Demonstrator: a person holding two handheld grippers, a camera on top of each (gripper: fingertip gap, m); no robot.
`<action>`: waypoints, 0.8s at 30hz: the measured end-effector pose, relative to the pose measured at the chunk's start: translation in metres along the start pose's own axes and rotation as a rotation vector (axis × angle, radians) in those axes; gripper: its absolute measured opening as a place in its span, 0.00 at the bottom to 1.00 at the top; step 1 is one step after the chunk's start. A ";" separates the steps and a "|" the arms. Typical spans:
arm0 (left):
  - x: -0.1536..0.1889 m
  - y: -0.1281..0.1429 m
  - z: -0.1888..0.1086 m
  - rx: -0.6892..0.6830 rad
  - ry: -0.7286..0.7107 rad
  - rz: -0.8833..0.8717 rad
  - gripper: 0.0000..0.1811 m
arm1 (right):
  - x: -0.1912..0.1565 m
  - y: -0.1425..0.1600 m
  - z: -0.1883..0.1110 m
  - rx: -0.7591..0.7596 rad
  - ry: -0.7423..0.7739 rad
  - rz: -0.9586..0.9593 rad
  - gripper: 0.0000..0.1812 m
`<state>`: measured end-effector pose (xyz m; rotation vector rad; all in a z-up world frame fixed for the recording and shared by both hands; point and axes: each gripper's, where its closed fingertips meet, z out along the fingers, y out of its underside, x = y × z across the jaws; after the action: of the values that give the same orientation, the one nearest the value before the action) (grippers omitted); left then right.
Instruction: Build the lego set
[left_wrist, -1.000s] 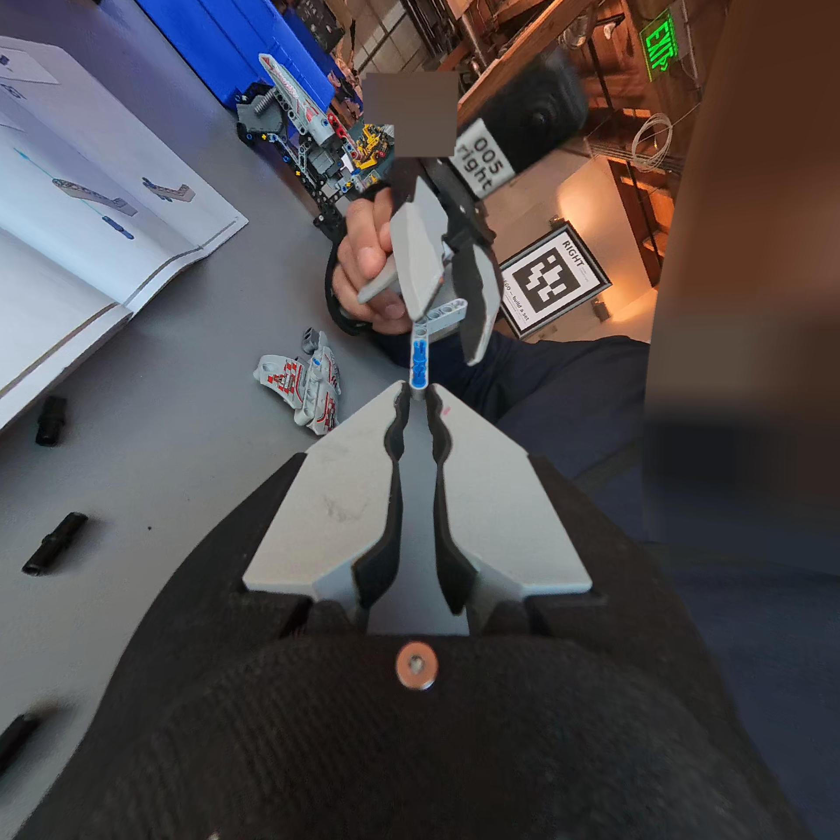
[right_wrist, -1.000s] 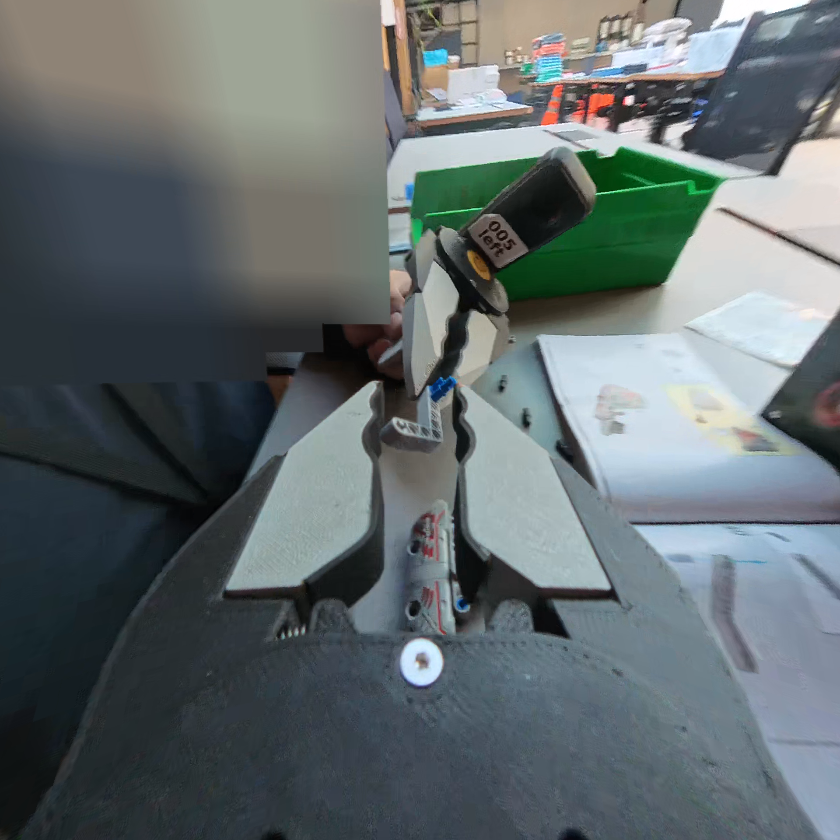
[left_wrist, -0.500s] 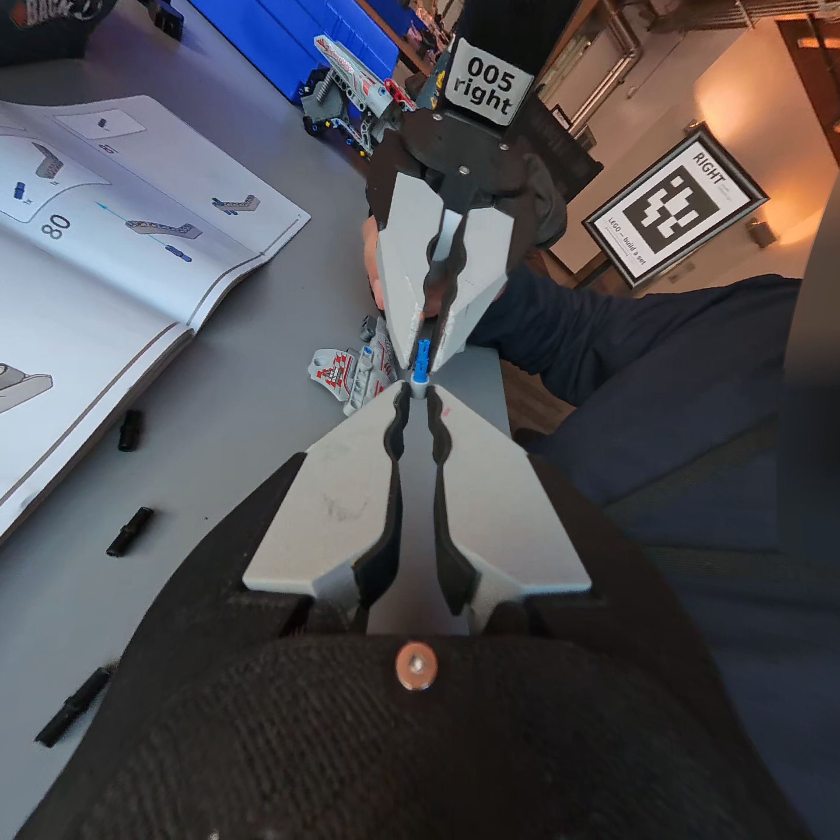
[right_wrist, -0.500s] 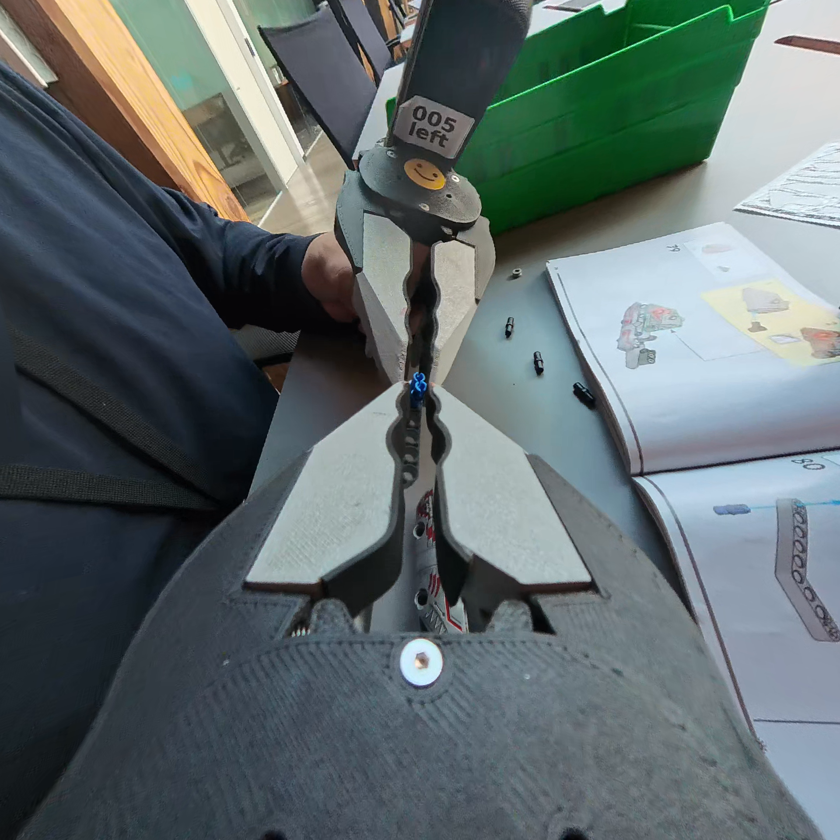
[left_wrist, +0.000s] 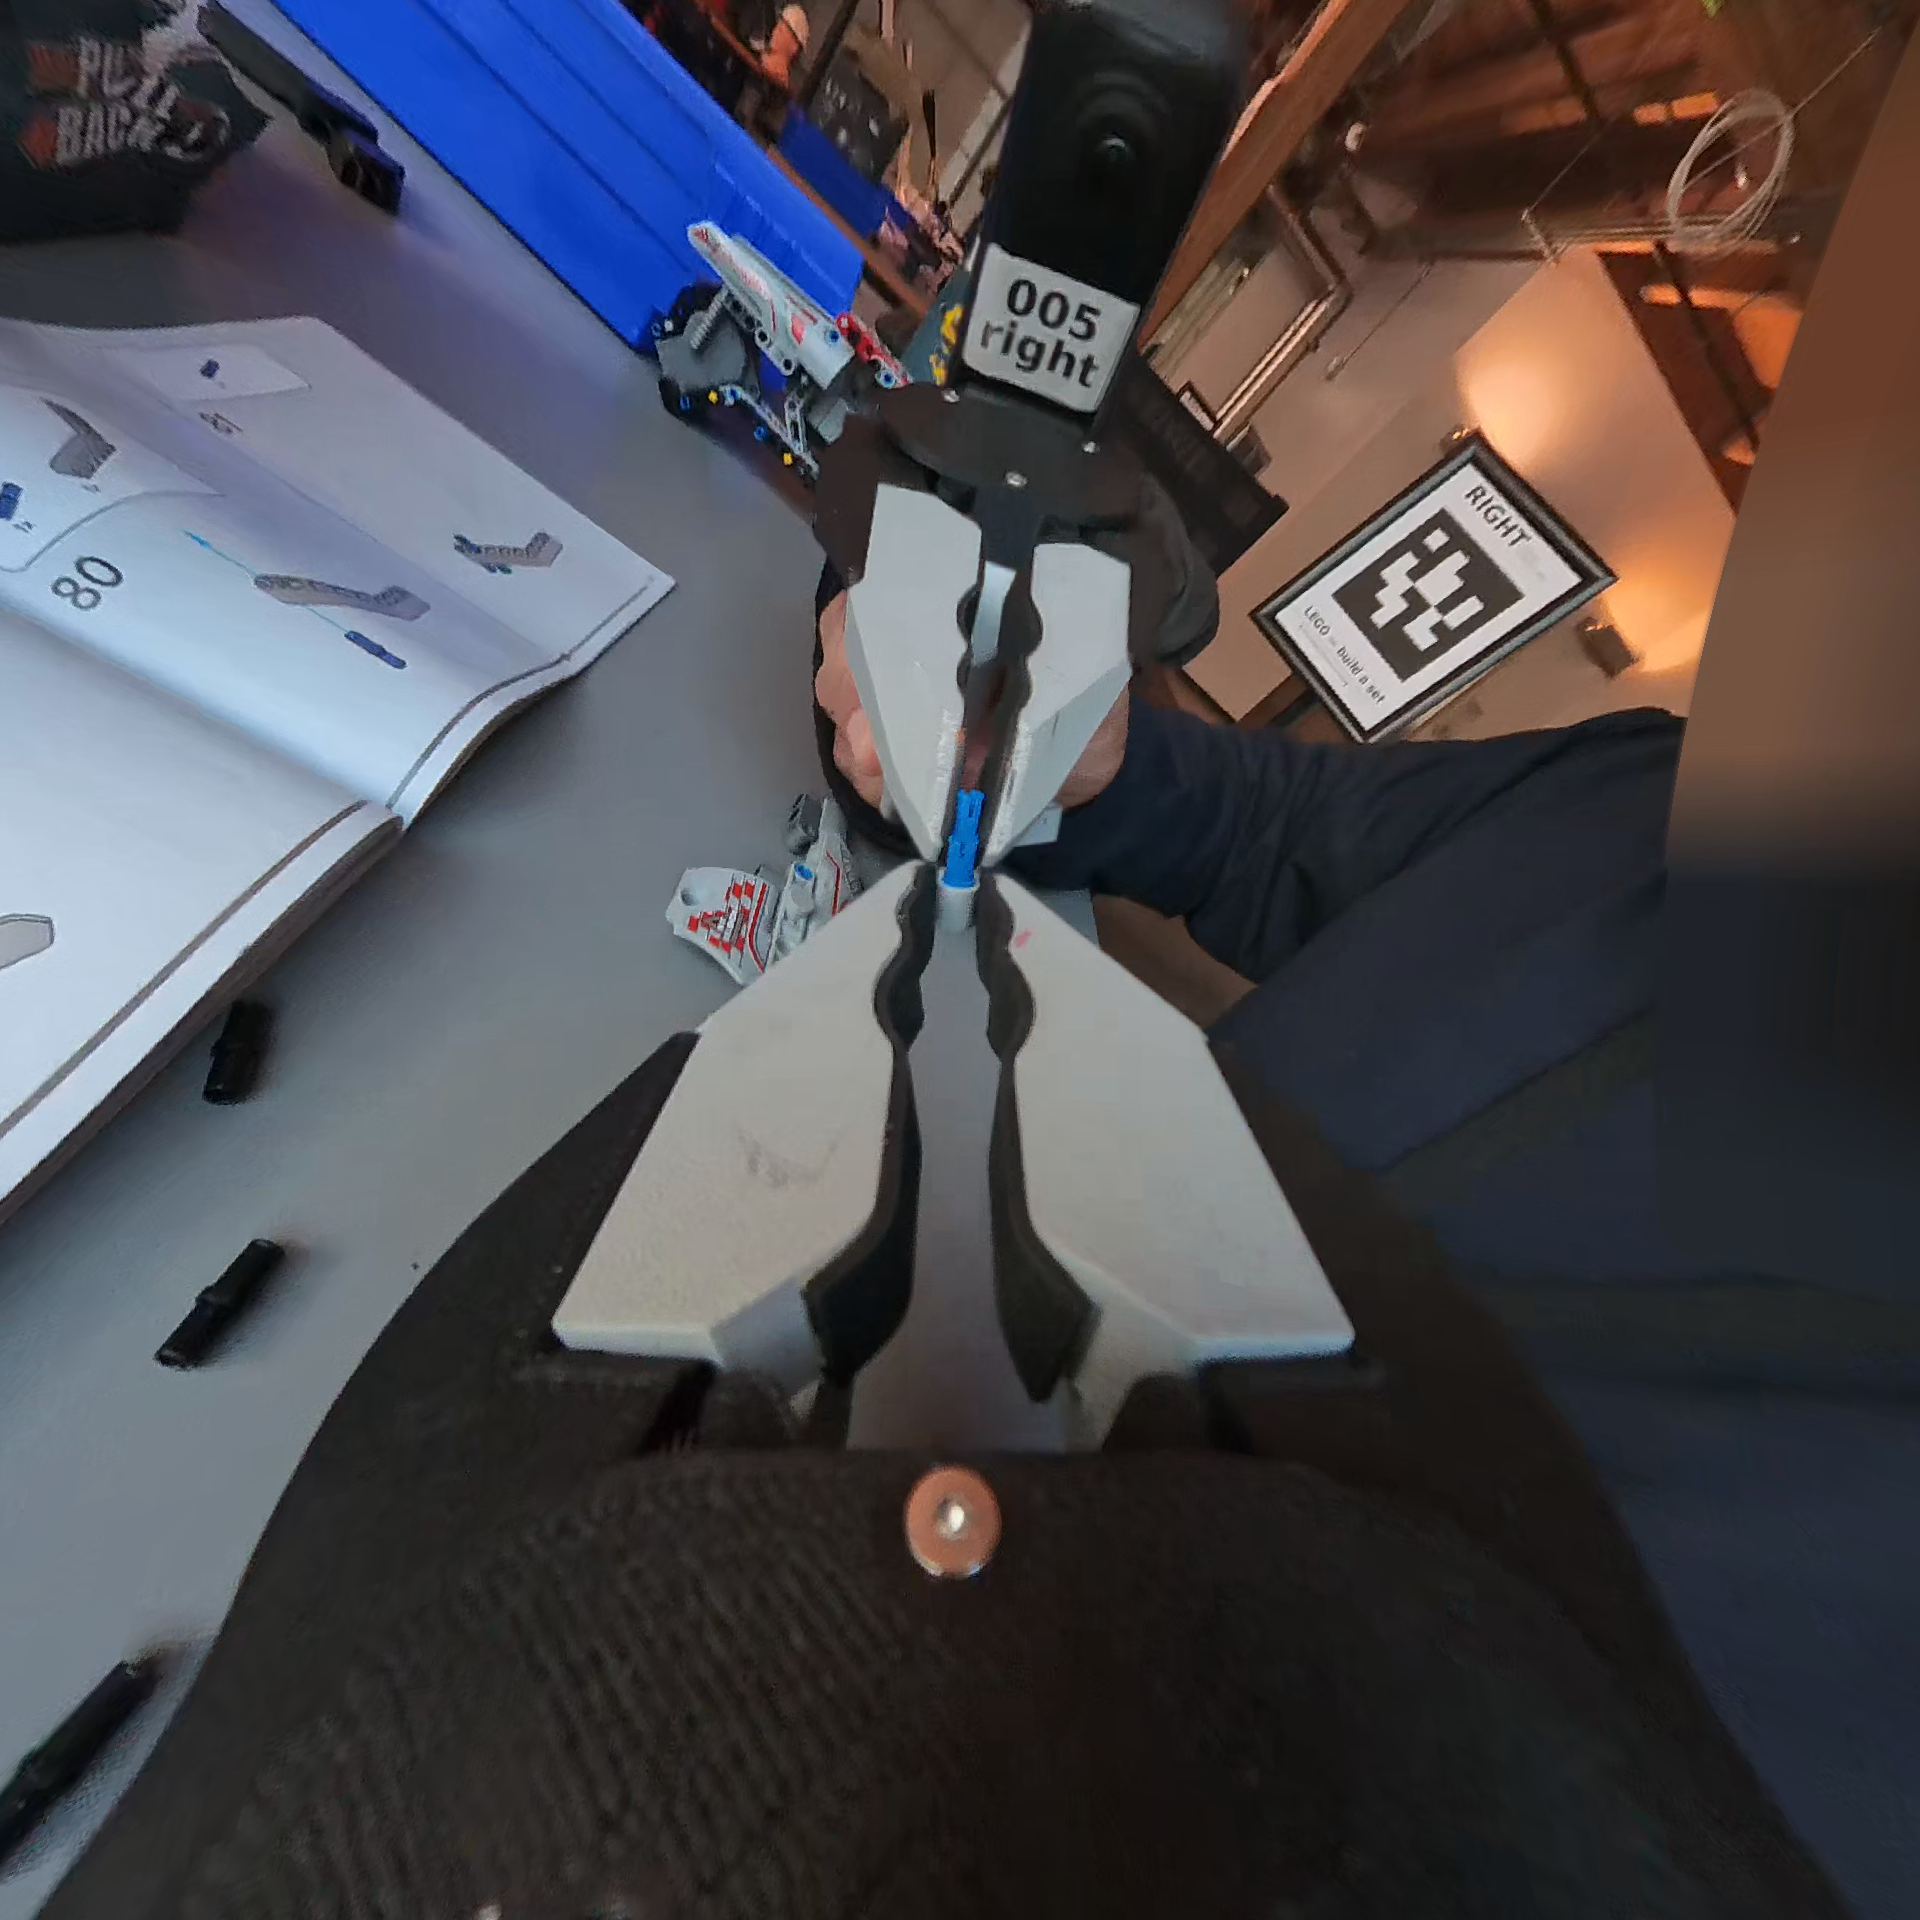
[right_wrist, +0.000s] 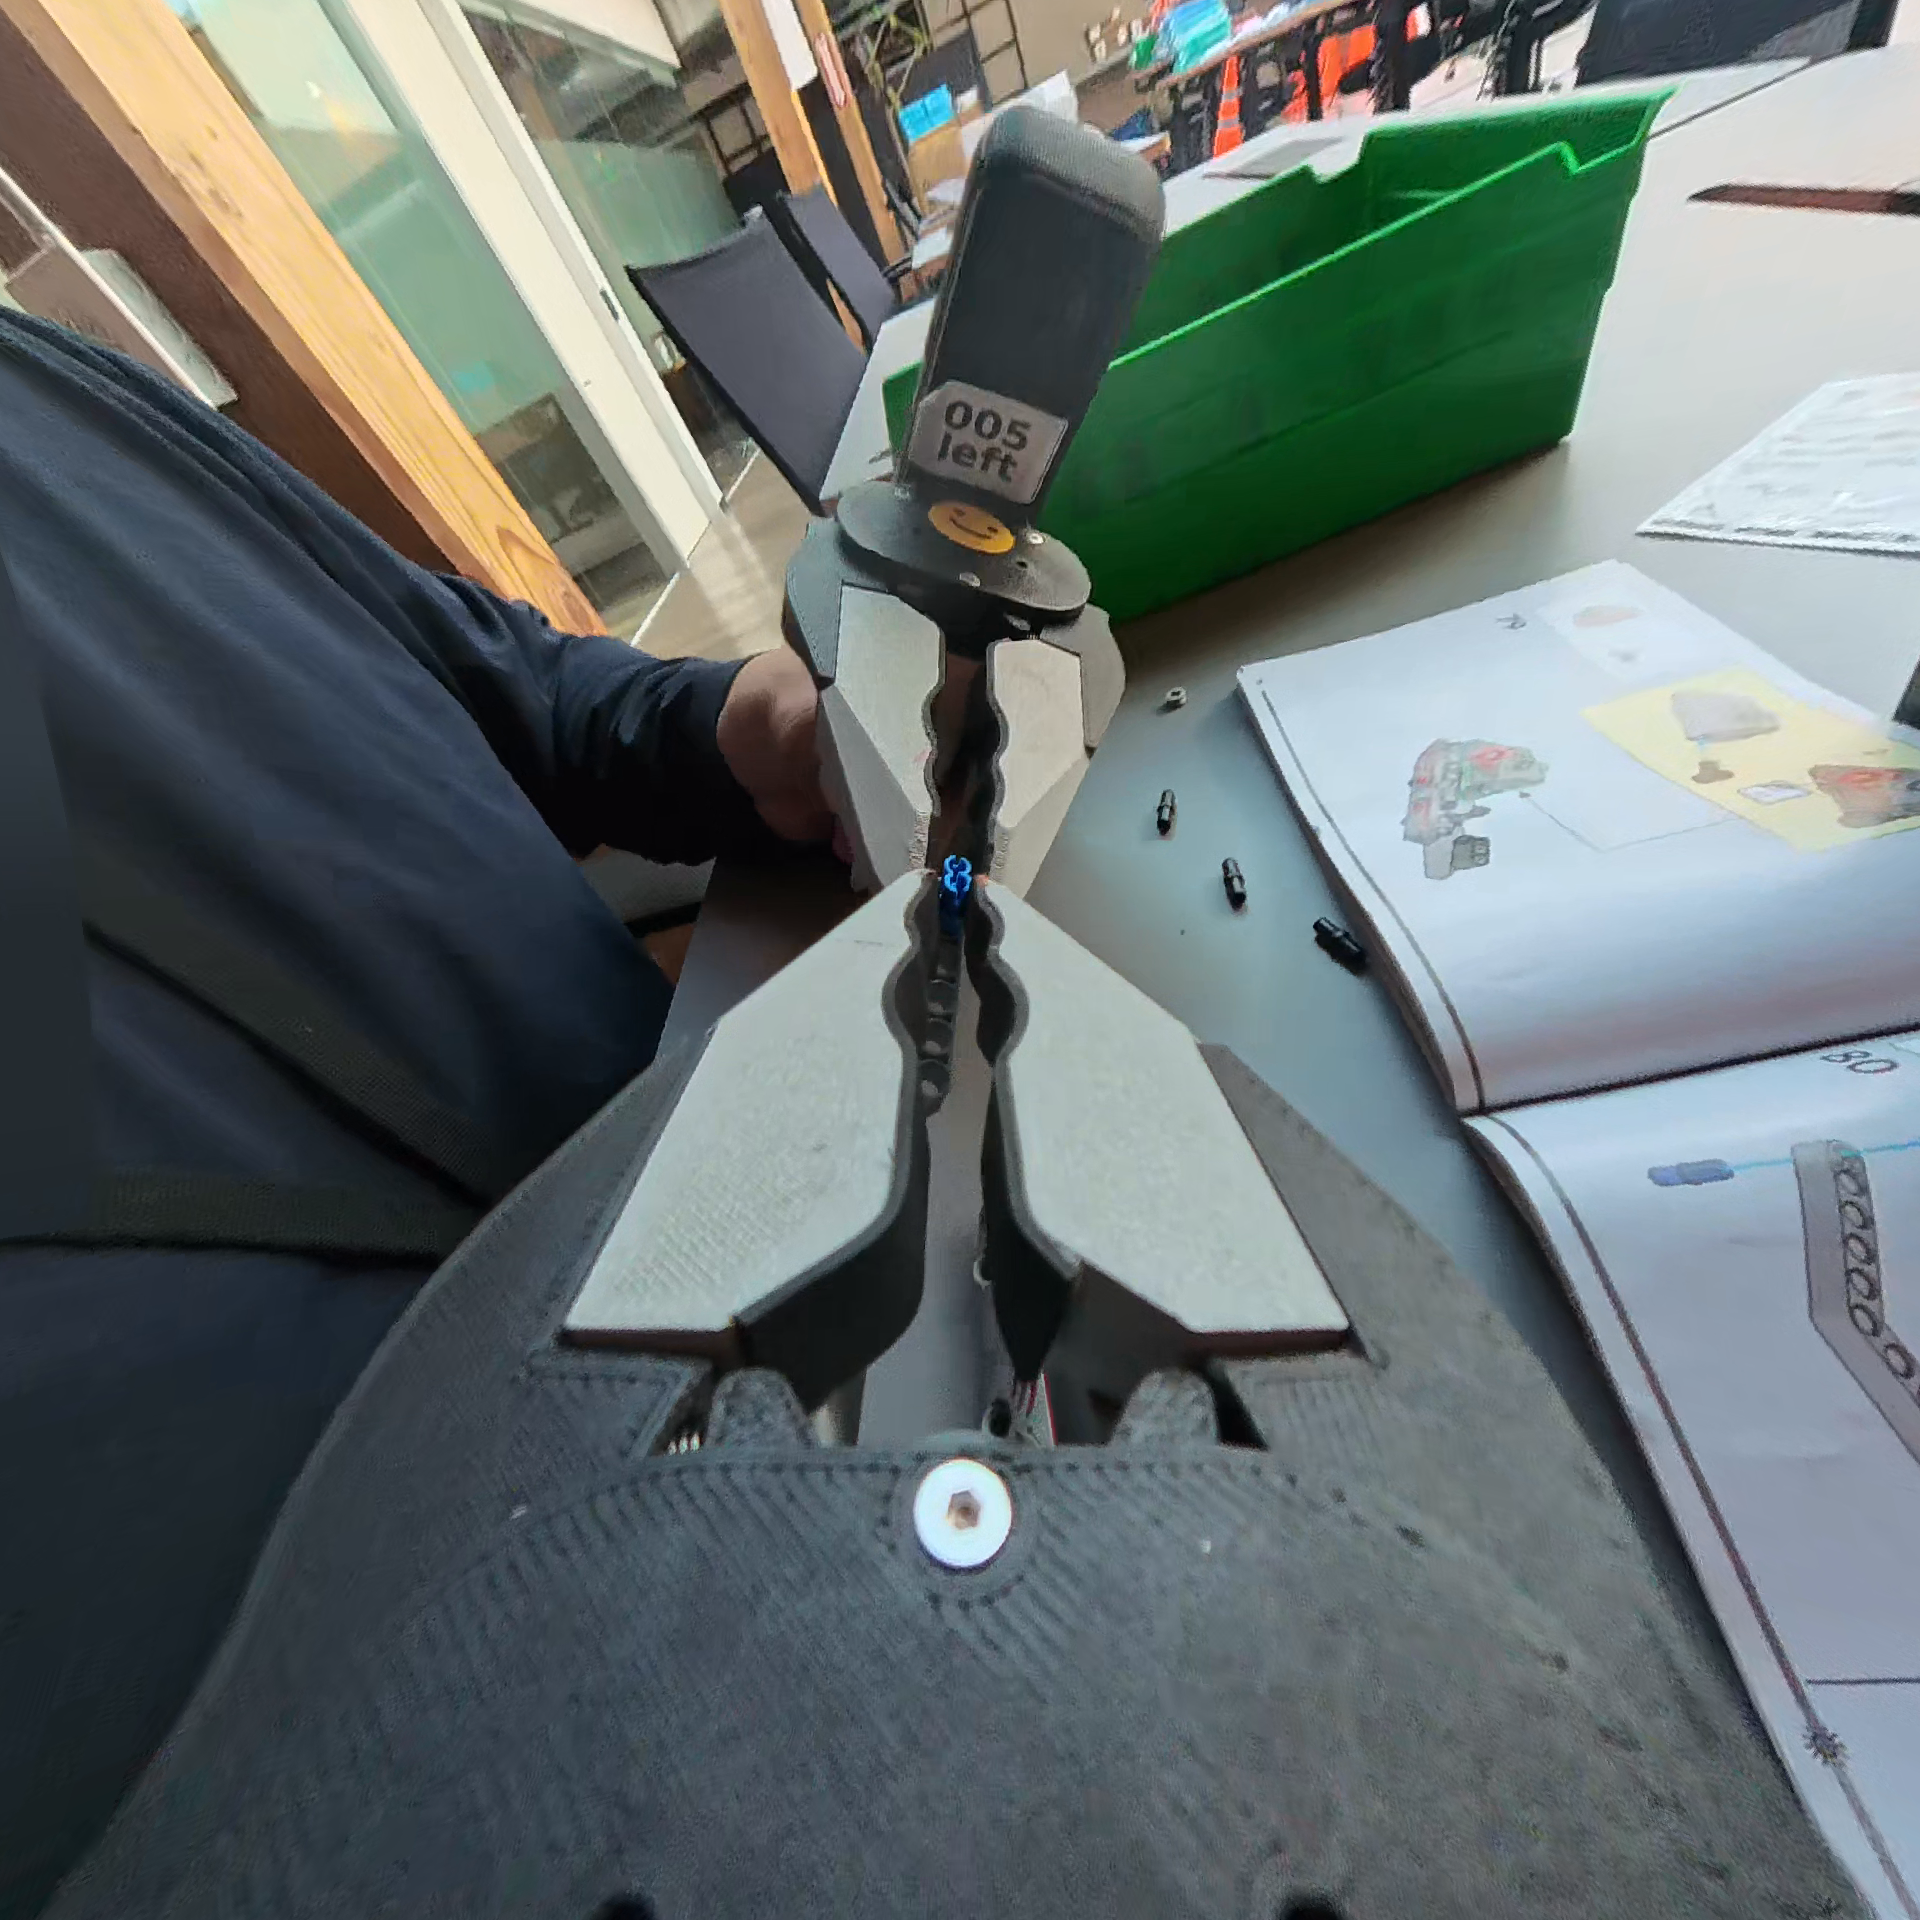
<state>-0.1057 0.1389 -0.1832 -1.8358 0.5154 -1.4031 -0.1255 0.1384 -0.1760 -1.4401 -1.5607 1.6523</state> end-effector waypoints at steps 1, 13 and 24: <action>0.000 -0.003 -0.001 0.012 0.002 -0.003 0.03 | 0.001 -0.003 0.000 0.023 0.005 0.007 0.00; -0.011 0.034 0.014 -0.255 -0.173 0.163 0.03 | 0.008 -0.050 -0.046 0.238 0.058 -0.058 0.00; -0.014 0.022 -0.004 -0.238 -0.258 0.262 0.03 | -0.006 -0.039 -0.108 0.198 0.102 -0.147 0.01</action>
<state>-0.1114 0.1333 -0.2081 -2.0149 0.7827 -0.9468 -0.0413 0.1908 -0.1181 -1.2558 -1.3714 1.5735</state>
